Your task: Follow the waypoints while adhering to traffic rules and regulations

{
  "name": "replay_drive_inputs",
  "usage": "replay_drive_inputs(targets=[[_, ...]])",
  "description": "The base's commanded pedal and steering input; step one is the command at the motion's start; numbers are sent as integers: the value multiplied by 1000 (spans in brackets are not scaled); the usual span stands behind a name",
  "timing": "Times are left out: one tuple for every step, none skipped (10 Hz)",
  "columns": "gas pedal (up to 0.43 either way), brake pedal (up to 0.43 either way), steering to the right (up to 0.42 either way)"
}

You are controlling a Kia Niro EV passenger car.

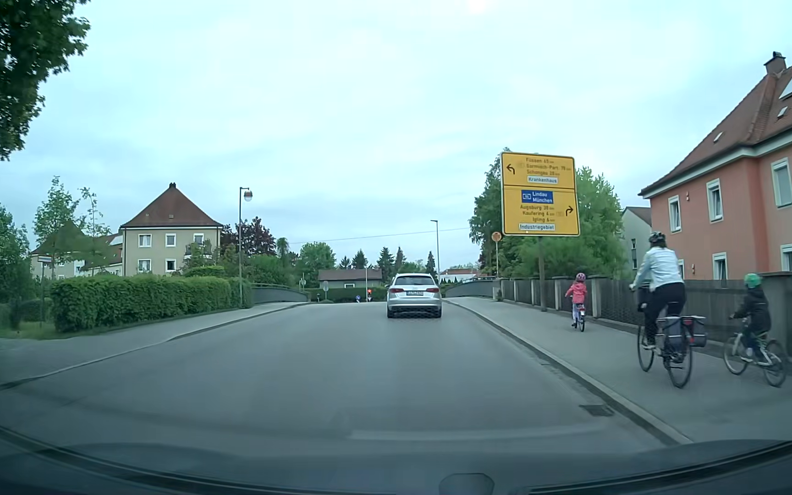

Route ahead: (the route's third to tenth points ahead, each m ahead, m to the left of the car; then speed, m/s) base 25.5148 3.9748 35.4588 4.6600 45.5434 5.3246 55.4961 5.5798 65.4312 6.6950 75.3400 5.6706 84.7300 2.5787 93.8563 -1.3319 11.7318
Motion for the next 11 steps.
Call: replay_drive_inputs(targets=[[0, 0, -15], [0, 0, -13], [0, 0, -12], [0, 0, -12], [0, 0, -12], [0, 0, -12], [20, 0, -12], [67, 0, -12], [79, 0, -12], [79, 0, -12], [79, 0, -12]])
